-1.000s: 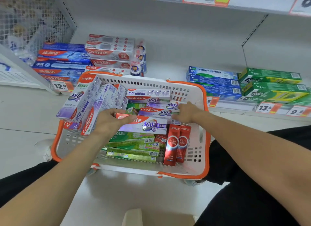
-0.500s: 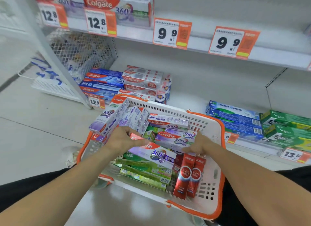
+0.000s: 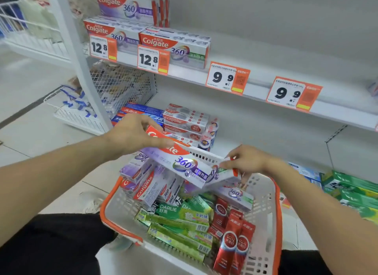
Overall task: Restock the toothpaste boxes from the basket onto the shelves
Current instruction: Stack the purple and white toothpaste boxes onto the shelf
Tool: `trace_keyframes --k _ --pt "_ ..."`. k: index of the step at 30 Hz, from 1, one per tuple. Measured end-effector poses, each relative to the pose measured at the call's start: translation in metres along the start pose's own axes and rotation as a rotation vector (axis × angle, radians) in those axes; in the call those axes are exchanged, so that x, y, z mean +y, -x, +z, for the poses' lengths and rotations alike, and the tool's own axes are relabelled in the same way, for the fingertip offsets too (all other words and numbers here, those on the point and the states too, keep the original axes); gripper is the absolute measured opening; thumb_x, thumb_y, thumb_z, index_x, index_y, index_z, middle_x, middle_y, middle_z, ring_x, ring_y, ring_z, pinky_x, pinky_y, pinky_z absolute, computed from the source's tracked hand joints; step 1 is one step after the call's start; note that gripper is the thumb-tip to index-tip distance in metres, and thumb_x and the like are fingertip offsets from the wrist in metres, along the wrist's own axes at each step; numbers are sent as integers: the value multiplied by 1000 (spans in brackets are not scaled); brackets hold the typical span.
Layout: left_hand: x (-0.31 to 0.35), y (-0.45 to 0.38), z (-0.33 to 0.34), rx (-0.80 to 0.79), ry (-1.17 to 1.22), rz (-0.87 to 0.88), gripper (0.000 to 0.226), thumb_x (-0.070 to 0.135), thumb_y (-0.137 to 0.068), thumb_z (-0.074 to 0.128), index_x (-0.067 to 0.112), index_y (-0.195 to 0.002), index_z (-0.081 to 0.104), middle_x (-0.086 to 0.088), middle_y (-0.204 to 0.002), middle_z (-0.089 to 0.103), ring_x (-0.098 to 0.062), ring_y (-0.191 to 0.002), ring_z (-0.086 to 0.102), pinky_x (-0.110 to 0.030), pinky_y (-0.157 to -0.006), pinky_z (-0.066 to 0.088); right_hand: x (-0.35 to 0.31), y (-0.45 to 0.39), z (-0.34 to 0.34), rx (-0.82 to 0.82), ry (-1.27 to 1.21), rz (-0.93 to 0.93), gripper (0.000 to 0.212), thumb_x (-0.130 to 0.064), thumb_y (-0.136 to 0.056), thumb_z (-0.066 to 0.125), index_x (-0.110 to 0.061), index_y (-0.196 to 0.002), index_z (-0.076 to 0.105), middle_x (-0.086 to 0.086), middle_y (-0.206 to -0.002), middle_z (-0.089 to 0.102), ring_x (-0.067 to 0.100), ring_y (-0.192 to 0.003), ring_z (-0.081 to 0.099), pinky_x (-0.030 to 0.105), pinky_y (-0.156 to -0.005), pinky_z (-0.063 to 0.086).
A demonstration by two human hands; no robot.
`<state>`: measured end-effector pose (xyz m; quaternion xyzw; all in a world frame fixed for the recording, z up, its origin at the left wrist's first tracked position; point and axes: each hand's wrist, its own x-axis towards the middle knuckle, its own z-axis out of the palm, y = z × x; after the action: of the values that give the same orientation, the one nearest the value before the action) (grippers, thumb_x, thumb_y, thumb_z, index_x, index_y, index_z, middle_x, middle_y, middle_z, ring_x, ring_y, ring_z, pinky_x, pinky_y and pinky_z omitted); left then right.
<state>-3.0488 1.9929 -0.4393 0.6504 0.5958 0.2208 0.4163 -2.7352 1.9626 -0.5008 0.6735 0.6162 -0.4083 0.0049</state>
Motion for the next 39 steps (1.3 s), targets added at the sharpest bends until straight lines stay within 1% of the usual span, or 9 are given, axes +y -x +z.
trace_keyframes --k 4,8,14,19,24,30,33,36,39 --pt "28 -10 -31 123 358 108 58 35 -45 92 17 -96 71 -10 -93 77 -21 -78 74 -33 -73 62 -43 44 -70 238 -207 -189 19 -31 -91 70 -15 -99 77 22 -74 66 23 -62 64 35 -59 61" --pt "39 -28 -53 272 693 162 78 40 -40 96 10 -106 70 -10 -99 77 -25 -90 75 -38 -86 58 -78 88 -127 566 -272 -352 19 -25 -88 71 -25 -107 76 1 -71 70 12 -54 60 26 -56 58" --pt "37 -46 -49 378 844 103 58 36 -43 92 15 -91 67 -6 -89 77 -25 -82 74 -44 -84 60 -119 45 -186 917 -512 -557 25 -13 -91 71 -19 -115 69 14 -93 60 11 -73 66 27 -59 61" --pt "22 -57 -36 469 699 32 47 27 -58 96 14 -92 66 -1 -81 69 -16 -70 65 -18 -58 49 -153 -36 -214 975 -521 -530 32 -13 -92 70 -9 -124 66 10 -94 65 10 -71 65 26 -57 60" --pt "10 -67 -35 470 672 13 60 38 -54 97 16 -100 64 -8 -97 69 -25 -89 66 -33 -75 52 -170 -78 -227 867 -396 -517 29 -11 -88 75 -16 -116 71 9 -93 57 20 -78 62 24 -59 60" --pt "12 -70 -42 529 677 19 54 34 -58 96 18 -97 61 -2 -87 69 -11 -74 65 -20 -61 44 -174 -100 -224 525 -556 -333 33 -6 -89 72 -20 -119 69 3 -110 68 24 -103 69 46 -101 52" --pt "17 -69 -42 557 677 23 57 33 -58 96 18 -100 60 0 -86 68 -11 -77 67 -24 -65 50 -173 -104 -218 437 -512 -241 26 -9 -90 70 -21 -114 70 0 -117 71 23 -115 65 48 -109 46" --pt "20 -68 -42 551 687 29 58 32 -57 96 17 -102 61 3 -85 68 -10 -76 68 -28 -69 55 -180 -102 -212 655 -374 -279 19 -16 -90 72 -21 -108 71 2 -117 72 17 -109 66 37 -101 51" --pt "22 -68 -48 524 740 61 56 32 -55 96 17 -99 64 1 -87 73 -14 -78 73 -30 -71 58 -193 -81 -198 951 -110 -504 14 -12 -89 70 -26 -91 71 -8 -94 74 -3 -79 65 28 -86 53"
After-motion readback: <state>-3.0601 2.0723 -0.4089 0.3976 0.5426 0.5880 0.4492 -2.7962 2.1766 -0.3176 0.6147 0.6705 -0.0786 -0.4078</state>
